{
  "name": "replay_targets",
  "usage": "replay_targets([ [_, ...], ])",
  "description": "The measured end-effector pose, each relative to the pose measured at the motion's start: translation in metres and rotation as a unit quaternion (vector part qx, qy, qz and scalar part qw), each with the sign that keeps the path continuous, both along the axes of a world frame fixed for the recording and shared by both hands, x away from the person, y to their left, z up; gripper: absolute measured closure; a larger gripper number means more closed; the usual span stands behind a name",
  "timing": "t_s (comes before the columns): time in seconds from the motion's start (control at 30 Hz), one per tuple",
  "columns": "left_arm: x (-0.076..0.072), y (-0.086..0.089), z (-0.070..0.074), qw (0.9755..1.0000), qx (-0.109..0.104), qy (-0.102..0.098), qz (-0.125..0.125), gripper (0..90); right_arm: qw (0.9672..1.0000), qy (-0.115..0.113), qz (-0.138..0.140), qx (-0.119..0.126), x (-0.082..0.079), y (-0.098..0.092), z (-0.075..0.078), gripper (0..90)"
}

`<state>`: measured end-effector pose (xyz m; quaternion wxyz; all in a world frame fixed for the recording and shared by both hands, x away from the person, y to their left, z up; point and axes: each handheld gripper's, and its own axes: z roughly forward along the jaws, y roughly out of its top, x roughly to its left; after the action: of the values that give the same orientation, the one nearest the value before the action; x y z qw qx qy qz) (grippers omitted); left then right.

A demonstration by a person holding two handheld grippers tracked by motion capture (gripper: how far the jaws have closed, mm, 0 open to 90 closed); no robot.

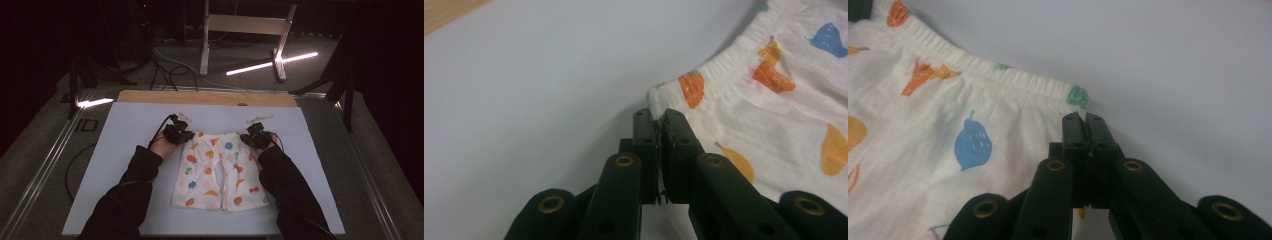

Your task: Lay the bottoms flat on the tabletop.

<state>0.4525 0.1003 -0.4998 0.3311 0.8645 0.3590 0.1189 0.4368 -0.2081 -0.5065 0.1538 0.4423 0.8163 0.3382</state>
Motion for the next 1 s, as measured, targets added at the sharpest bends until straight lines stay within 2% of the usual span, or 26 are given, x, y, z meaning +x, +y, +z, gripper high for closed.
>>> replay_targets([
  [0.07, 0.008, 0.0, 0.002, 1.0, -0.005, -0.002, 0.002, 86.4, 1.0, -0.003, -0.005, 0.001, 0.006, 0.001, 0.003, 89.8],
  [0.33, 0.033, -0.007, 0.001, 0.9998, 0.001, -0.016, 0.012, 86.3, 0.9997, -0.009, -0.021, -0.003, 0.028, -0.001, 0.009, 89.8],
  [0.37, 0.035, -0.008, 0.001, 0.9998, 0.0, -0.017, 0.014, 86.3, 0.9995, -0.011, -0.028, -0.006, 0.036, -0.002, 0.01, 89.8],
  [0.5, 0.041, -0.011, 0.0, 0.9996, -0.009, -0.019, 0.02, 86.1, 0.9993, -0.009, -0.037, -0.008, 0.046, -0.002, 0.011, 89.6],
  [0.53, 0.044, -0.012, 0.0, 0.9991, -0.023, -0.016, 0.031, 86.1, 0.9991, -0.009, -0.04, -0.01, 0.049, -0.003, 0.012, 89.6],
  [0.57, 0.045, -0.013, -0.001, 0.9991, -0.024, -0.013, 0.033, 86.1, 0.9988, -0.009, -0.048, -0.007, 0.052, -0.004, 0.013, 89.6],
  [0.6, 0.046, -0.014, -0.002, 0.9992, -0.022, -0.012, 0.031, 86.0, 0.9986, -0.008, -0.053, -0.002, 0.054, -0.004, 0.013, 89.5],
  [0.67, 0.047, -0.018, -0.003, 0.9994, -0.005, -0.012, 0.033, 85.4, 0.9984, -0.005, -0.056, -0.006, 0.057, -0.005, 0.013, 88.1],
  [0.7, 0.048, -0.018, -0.003, 0.9992, -0.002, -0.014, 0.038, 84.7, 0.9982, -0.003, -0.058, -0.01, 0.058, -0.006, 0.013, 81.7],
  [0.73, 0.047, -0.018, -0.003, 0.9989, -0.008, -0.018, 0.044, 82.0, 0.998, -0.003, -0.061, -0.014, 0.059, -0.006, 0.013, 73.5],
  [0.83, 0.048, -0.019, -0.001, 0.998, 0.001, -0.015, 0.061, 44.4, 0.9976, 0.003, -0.069, -0.009, 0.06, -0.008, 0.014, 55.4],
  [0.87, 0.048, -0.019, 0.0, 0.998, 0.003, -0.011, 0.062, 35.8, 0.9975, 0.001, -0.07, -0.011, 0.059, -0.009, 0.015, 49.5],
  [0.97, 0.045, -0.017, 0.002, 0.9984, -0.011, -0.005, 0.055, 16.3, 0.9978, -0.001, -0.066, 0.001, 0.056, -0.011, 0.017, 36.3],
  [1.0, 0.044, -0.016, 0.003, 0.9983, -0.015, -0.006, 0.056, 12.5, 0.9981, 0.003, -0.062, 0.003, 0.055, -0.011, 0.017, 33.7],
])
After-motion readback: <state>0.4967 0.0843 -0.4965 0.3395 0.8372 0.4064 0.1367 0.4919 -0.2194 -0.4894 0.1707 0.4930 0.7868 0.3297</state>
